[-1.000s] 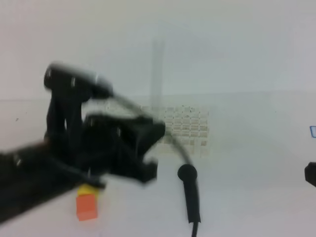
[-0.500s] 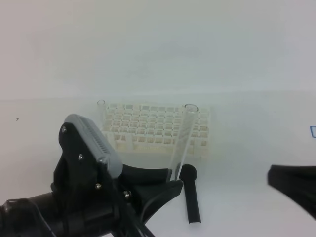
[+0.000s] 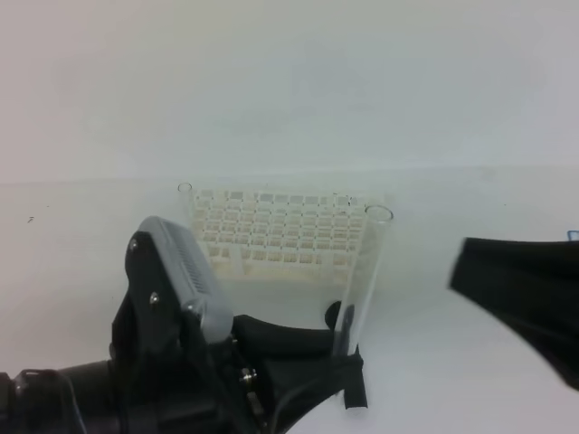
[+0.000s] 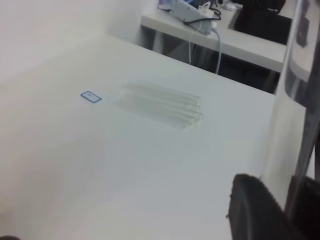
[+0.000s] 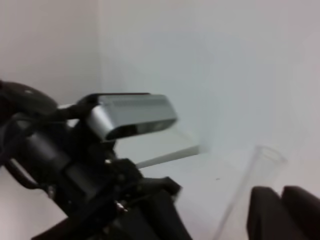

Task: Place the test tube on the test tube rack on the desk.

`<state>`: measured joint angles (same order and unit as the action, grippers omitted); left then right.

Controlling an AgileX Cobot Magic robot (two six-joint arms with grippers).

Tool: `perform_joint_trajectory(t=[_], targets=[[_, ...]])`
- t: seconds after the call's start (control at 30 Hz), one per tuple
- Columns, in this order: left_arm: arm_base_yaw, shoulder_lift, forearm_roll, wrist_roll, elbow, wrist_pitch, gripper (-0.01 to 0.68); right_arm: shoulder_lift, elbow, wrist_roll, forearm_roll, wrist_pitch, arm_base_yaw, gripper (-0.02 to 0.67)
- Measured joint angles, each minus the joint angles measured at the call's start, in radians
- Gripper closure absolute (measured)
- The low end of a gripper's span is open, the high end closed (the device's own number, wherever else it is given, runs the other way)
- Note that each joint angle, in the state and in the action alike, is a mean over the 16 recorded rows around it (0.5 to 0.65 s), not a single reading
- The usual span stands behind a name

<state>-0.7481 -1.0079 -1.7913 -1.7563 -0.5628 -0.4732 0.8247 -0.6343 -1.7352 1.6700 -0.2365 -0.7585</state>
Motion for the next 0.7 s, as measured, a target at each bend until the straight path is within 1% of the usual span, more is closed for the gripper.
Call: perform_joint_trajectory(t=[0.1,0.33,0.43,0.47,0.53,0.63,0.7], targets=[[0.000,-0.002,0.000,-0.003,-0.015,-0.031,0.673,0.044,-0.031,-0.027,0.032,-0.022,-0.001,0.463],[0.000,-0.006,0.000,-0.008,-0.062,-0.074,0.673,0.134,-0.100,-0.023,0.042,-0.057,-0.003,0.241],[0.000,-0.008,0.000,-0.007,-0.081,-0.082,0.673,0.154,-0.124,-0.020,0.042,-0.059,-0.004,0.182],[0.000,-0.009,0.000,-0.006,-0.086,-0.084,0.673,0.158,-0.131,-0.020,0.042,-0.060,-0.004,0.180],[0.000,-0.013,0.000,-0.001,-0.094,-0.087,0.673,0.161,-0.143,-0.023,0.043,-0.065,-0.004,0.200],[0.000,-0.021,0.001,0.010,-0.099,-0.094,0.662,0.163,-0.156,-0.027,0.047,-0.076,-0.005,0.262],[0.000,-0.026,0.001,0.026,-0.099,-0.097,0.637,0.164,-0.162,-0.029,0.049,-0.084,-0.005,0.311]])
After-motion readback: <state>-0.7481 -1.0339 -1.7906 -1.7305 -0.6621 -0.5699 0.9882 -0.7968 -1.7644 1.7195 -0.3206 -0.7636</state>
